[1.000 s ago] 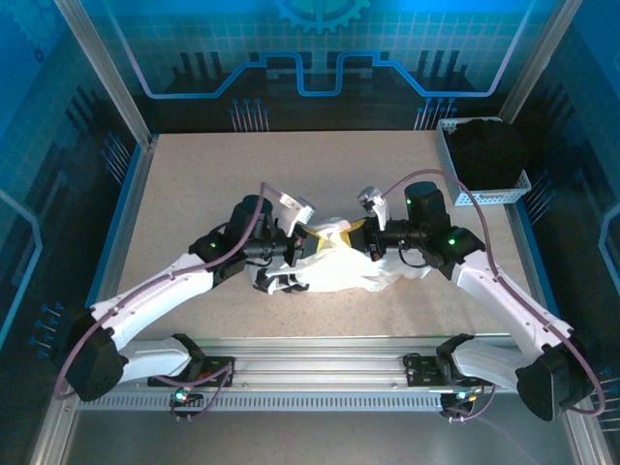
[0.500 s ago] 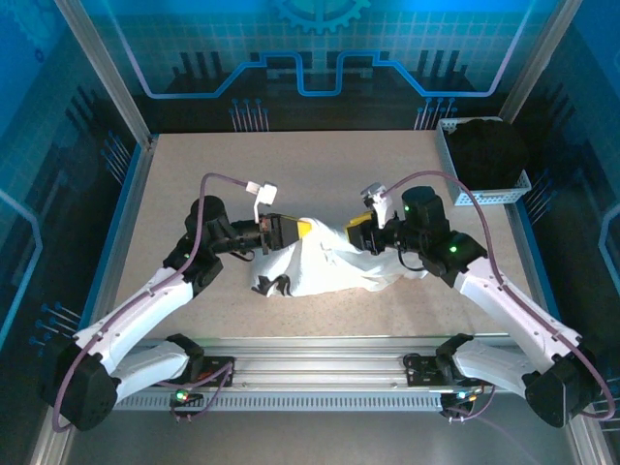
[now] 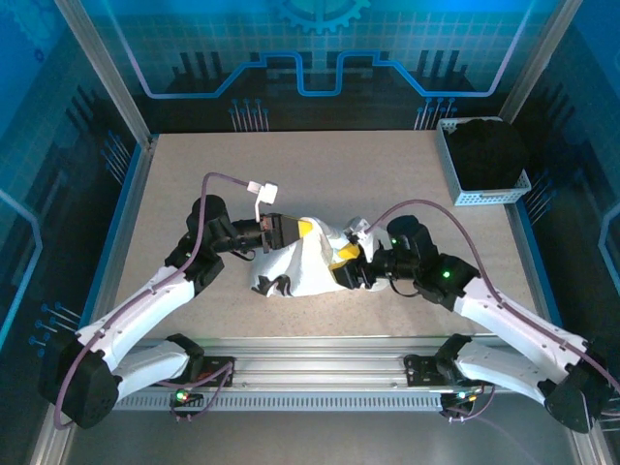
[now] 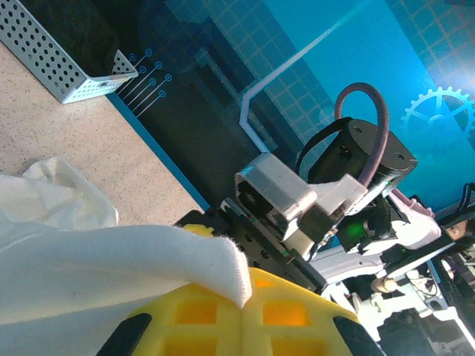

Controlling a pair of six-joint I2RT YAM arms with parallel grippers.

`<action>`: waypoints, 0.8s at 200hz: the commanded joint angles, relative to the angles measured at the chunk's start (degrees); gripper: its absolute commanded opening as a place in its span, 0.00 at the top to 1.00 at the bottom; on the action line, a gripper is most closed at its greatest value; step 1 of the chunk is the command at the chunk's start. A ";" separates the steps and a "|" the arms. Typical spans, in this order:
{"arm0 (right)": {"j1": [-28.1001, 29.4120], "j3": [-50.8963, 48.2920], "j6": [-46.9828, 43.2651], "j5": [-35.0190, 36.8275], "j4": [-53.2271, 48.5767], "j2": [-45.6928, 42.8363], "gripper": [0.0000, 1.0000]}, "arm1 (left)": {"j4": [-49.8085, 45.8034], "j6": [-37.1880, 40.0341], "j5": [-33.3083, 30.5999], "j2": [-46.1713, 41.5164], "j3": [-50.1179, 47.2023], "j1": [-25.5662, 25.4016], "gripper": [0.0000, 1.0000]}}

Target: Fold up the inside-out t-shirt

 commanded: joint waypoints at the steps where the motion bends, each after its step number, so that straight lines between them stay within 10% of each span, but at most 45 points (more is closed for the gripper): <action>1: 0.91 3.04 -0.86 2.66 1.33 2.35 0.52 | -0.03 0.94 0.54 -0.69 0.42 0.53 1.00; 160: -3.59 5.67 -0.49 5.85 -3.35 -3.83 1.00 | -5.96 4.21 -5.29 -3.44 -0.94 2.15 1.00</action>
